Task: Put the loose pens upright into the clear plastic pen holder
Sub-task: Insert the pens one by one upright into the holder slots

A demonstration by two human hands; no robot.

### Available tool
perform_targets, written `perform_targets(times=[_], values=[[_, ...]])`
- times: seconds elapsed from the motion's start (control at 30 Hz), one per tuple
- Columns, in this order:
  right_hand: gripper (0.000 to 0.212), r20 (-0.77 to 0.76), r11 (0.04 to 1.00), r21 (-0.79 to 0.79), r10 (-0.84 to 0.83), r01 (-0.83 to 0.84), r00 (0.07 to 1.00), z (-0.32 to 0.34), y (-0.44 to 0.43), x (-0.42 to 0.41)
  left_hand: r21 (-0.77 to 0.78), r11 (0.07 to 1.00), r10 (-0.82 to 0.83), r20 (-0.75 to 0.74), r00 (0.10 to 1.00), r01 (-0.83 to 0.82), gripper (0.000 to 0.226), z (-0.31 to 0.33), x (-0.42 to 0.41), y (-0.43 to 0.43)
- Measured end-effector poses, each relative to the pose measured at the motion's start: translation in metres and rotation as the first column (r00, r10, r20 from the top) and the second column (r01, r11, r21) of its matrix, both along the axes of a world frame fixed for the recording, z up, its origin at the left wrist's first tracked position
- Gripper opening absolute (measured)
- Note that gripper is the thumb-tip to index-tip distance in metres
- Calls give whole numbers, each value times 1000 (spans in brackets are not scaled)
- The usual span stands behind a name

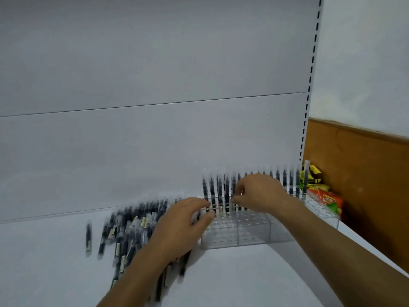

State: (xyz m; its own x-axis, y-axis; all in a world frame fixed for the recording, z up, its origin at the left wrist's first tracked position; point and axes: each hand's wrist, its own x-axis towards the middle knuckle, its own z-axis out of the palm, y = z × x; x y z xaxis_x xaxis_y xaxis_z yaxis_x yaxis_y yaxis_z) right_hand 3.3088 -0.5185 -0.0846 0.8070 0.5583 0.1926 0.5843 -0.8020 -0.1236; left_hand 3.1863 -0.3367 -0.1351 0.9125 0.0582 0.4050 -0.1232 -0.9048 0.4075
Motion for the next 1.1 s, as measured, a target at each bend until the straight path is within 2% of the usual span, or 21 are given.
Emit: perform_targets(times=[0.17,0.27,0.37,0.43,0.53,0.63,0.8,0.93,1.1], values=[[29,31,987,28,156,-156,987,12,42,-33,-135,968,226,86,970,-213,32,2,-33,53],[34,-21,947,-21,321,-322,947,0,85,-60,-200,894,426,110,898,-400,32,-4,-55,87],[36,-23,904,-95,417,-417,909,-17,122,-79,-228,787,591,11,807,-573,37,-14,-74,121],[35,22,905,-118,415,-410,910,-25,137,-83,-199,739,643,-77,762,-643,42,-20,-83,138],[36,98,913,-120,402,-391,910,-35,150,-82,-151,693,691,-142,709,-705,41,-28,-92,155],[41,125,916,-52,401,-398,907,-46,155,-81,-123,664,720,-160,675,-737,33,-35,-92,164],[47,133,897,41,431,-440,892,-58,154,-86,-36,687,696,-257,671,-726,35,-31,-73,176],[44,158,869,122,460,-479,874,-60,151,-97,85,677,711,-334,620,-731,14,-23,-56,186],[45,189,866,17,488,-499,852,-62,155,-113,96,674,697,-411,587,-733,30,-17,-48,193]])
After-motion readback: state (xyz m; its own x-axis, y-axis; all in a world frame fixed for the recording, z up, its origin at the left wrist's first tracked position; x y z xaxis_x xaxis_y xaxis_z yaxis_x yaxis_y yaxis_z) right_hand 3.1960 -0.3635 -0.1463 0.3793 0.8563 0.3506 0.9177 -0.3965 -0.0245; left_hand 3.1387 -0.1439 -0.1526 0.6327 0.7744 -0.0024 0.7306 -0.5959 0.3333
